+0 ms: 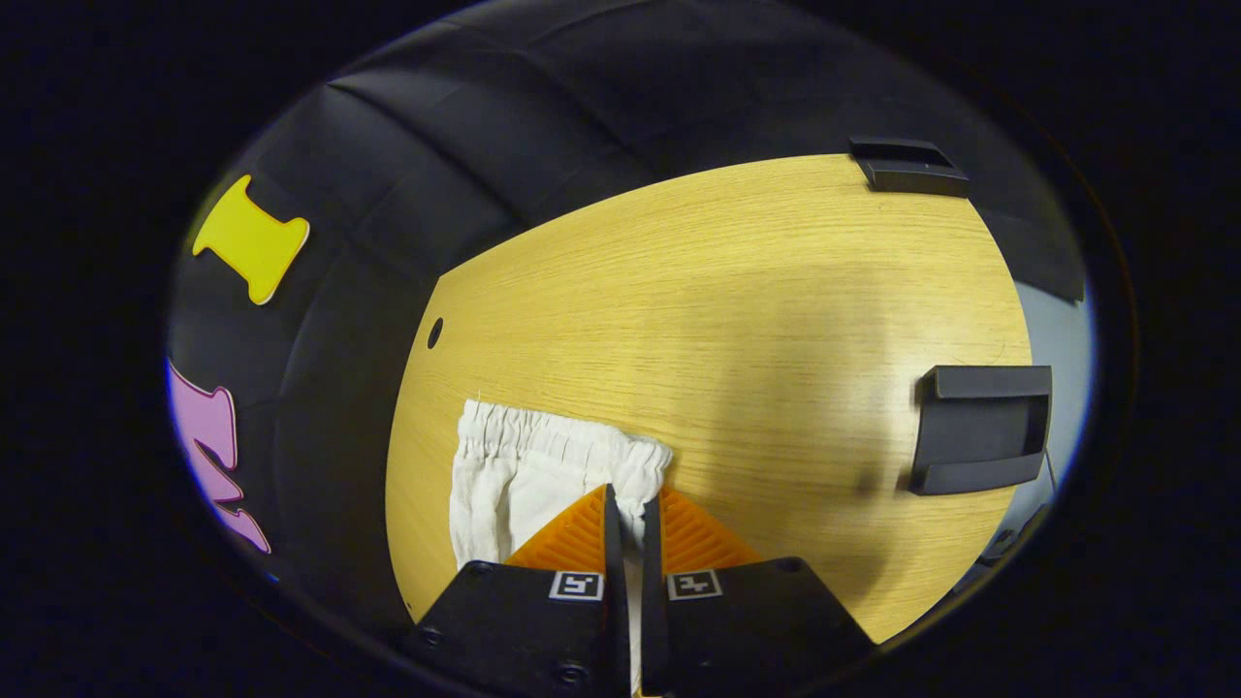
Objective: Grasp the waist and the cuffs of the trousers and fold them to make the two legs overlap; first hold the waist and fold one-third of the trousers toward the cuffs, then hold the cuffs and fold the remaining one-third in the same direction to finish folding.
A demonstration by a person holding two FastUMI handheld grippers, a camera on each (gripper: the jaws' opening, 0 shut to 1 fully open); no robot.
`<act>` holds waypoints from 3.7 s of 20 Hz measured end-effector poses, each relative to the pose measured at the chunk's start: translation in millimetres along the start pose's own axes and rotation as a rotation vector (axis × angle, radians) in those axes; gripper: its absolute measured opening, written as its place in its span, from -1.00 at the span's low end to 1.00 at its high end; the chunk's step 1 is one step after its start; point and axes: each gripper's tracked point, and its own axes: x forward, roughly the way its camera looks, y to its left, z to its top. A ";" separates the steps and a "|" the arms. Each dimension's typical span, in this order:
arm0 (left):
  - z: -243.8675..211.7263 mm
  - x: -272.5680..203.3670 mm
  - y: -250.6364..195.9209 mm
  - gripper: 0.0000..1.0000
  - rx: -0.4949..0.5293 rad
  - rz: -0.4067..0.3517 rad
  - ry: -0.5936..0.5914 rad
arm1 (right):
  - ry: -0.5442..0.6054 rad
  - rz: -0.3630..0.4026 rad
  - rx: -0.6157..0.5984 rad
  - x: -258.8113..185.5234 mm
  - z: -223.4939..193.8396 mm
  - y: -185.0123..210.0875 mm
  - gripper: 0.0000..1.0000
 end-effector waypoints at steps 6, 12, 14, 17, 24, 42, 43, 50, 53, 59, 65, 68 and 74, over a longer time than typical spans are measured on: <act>-2.3 4.2 -4.3 0.94 -0.460 -0.066 0.001 | 0.008 0.007 0.014 0.1 -0.2 -0.5 -0.82; 7.4 31.5 16.0 0.83 -0.591 -0.028 -0.024 | 0.016 0.014 -0.004 -0.1 -0.5 -0.8 -0.82; 13.3 44.6 21.2 0.94 -0.618 -0.016 -0.033 | 0.033 0.009 -0.037 0.1 -0.4 -0.8 -0.82; 43.1 61.7 23.7 0.86 -0.642 -0.021 -0.085 | 0.053 0.021 -0.063 1.0 0.3 -1.0 -0.82; 76.1 86.6 28.7 0.87 -0.765 0.015 -0.064 | 0.062 0.029 -0.087 3.1 0.3 -1.5 -0.82; 64.2 86.4 28.0 -0.89 -1.075 -0.165 -0.208 | -0.079 0.504 -0.231 -72.1 20.0 93.0 -0.82; 62.1 84.4 27.7 -0.89 -1.078 -0.170 -0.208 | -0.080 0.542 -0.271 -87.2 9.3 112.5 -0.83; 60.0 84.6 24.2 -0.89 -1.059 -0.169 -0.208 | -0.029 0.689 -0.462 -134.1 -79.4 198.7 -0.83; 60.3 84.5 25.2 -0.89 -1.073 -0.179 -0.218 | 0.010 0.718 -0.588 -137.2 -131.7 211.8 -0.82; 62.0 84.7 25.0 -0.88 -1.060 -0.193 -0.226 | 0.138 0.738 -0.822 -131.9 -249.3 198.8 -0.82; 65.7 85.7 23.8 -0.89 -1.052 -0.196 -0.226 | 0.239 0.658 -1.062 -90.6 -328.5 158.1 -0.82; 68.6 86.9 23.2 -0.89 -1.051 -0.198 -0.226 | 0.343 0.599 -1.182 -66.2 -361.5 120.7 -0.81; 74.2 88.3 23.8 -0.89 -1.100 -0.246 -0.251 | 0.536 0.739 -1.064 -109.6 -375.6 127.3 -0.07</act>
